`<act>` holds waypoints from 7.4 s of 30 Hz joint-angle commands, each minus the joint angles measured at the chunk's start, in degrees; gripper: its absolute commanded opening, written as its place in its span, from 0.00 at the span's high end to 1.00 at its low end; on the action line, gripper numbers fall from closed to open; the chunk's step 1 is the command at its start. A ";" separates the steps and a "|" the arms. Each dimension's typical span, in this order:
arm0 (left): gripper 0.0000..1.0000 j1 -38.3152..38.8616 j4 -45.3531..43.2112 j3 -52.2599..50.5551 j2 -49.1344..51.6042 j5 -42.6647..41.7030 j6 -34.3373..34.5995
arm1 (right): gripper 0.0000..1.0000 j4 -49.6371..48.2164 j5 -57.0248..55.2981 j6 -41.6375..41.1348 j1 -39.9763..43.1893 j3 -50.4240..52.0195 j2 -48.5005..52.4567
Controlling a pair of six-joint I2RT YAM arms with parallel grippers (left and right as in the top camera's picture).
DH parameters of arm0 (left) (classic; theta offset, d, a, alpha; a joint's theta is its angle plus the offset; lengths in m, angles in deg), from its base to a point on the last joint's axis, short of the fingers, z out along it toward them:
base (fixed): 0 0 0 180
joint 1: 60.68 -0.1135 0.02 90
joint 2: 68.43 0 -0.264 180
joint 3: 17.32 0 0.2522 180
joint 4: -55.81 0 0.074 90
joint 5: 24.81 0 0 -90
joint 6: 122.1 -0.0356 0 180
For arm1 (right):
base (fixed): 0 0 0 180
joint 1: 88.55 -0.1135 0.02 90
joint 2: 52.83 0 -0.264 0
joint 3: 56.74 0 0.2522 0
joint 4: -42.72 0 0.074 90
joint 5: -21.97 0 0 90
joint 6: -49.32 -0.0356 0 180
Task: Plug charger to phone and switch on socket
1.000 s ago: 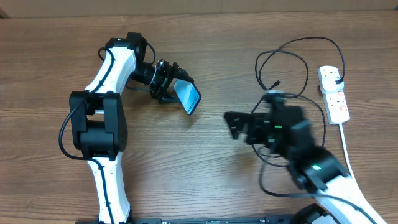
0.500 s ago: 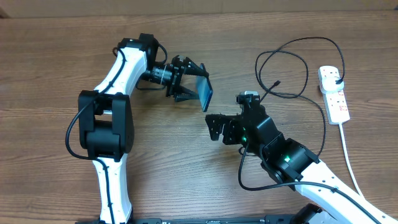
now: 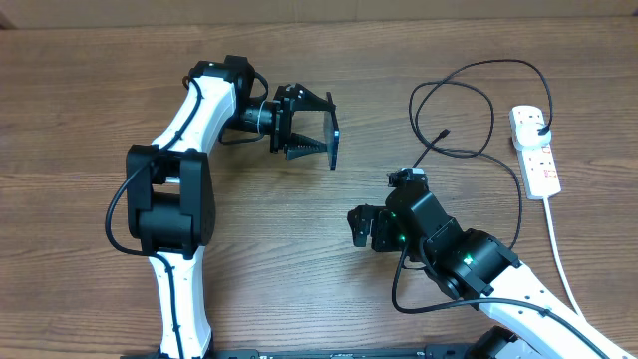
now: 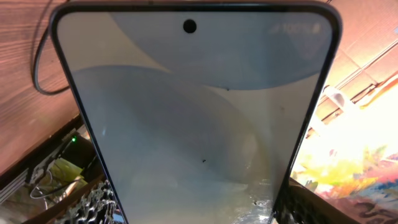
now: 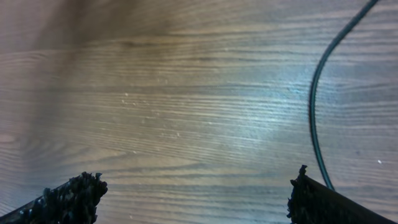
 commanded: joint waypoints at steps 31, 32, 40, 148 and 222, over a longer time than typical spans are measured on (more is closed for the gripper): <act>0.33 0.72 0.39 1.53 -0.22 -2.75 -1.27 | 0.07 -14.23 -9.46 6.43 -0.39 -19.37 18.62; 0.33 0.72 0.37 1.53 -0.22 -2.67 -1.27 | 0.08 -15.26 -9.46 7.45 -0.39 -19.37 19.50; 0.32 0.72 0.42 1.53 -0.22 -1.46 -1.27 | 0.23 -20.57 -10.19 11.72 -2.16 -19.37 20.87; 0.10 11.17 -42.91 -36.96 -36.15 40.22 58.47 | 0.96 -43.25 45.31 -62.36 28.33 5.77 10.93; 0.86 -4.48 -43.89 -36.96 -35.43 39.15 41.59 | 0.17 9.66 -7.61 -0.28 28.63 -33.18 33.03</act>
